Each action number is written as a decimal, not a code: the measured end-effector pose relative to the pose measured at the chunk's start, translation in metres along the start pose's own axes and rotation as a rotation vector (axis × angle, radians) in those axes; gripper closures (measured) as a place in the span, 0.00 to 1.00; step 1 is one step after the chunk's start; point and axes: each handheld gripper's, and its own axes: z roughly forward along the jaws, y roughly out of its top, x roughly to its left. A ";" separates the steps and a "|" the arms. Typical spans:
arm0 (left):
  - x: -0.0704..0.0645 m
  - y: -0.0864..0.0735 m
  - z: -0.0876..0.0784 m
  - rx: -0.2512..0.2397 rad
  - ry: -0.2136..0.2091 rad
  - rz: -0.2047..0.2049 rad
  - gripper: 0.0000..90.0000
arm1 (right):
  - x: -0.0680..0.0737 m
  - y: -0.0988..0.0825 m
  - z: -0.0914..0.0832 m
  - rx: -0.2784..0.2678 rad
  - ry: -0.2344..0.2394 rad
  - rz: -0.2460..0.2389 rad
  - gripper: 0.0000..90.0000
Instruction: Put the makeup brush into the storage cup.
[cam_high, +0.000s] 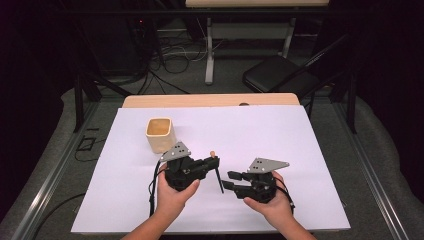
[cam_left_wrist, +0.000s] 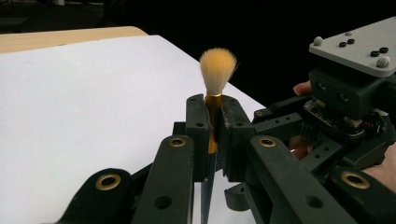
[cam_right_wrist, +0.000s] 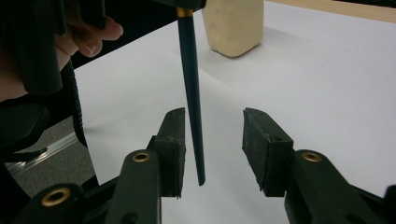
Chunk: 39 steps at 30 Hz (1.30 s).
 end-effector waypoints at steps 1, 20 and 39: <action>0.000 0.000 0.000 0.001 0.008 0.010 0.93 | 0.000 -0.001 -0.001 -0.002 -0.004 0.002 0.64; -0.001 0.008 -0.007 0.008 0.064 0.078 0.93 | -0.001 -0.006 -0.015 -0.007 -0.077 -0.046 0.55; 0.013 0.020 -0.018 0.004 0.161 0.117 0.93 | -0.008 -0.014 -0.024 -0.004 -0.145 -0.088 0.52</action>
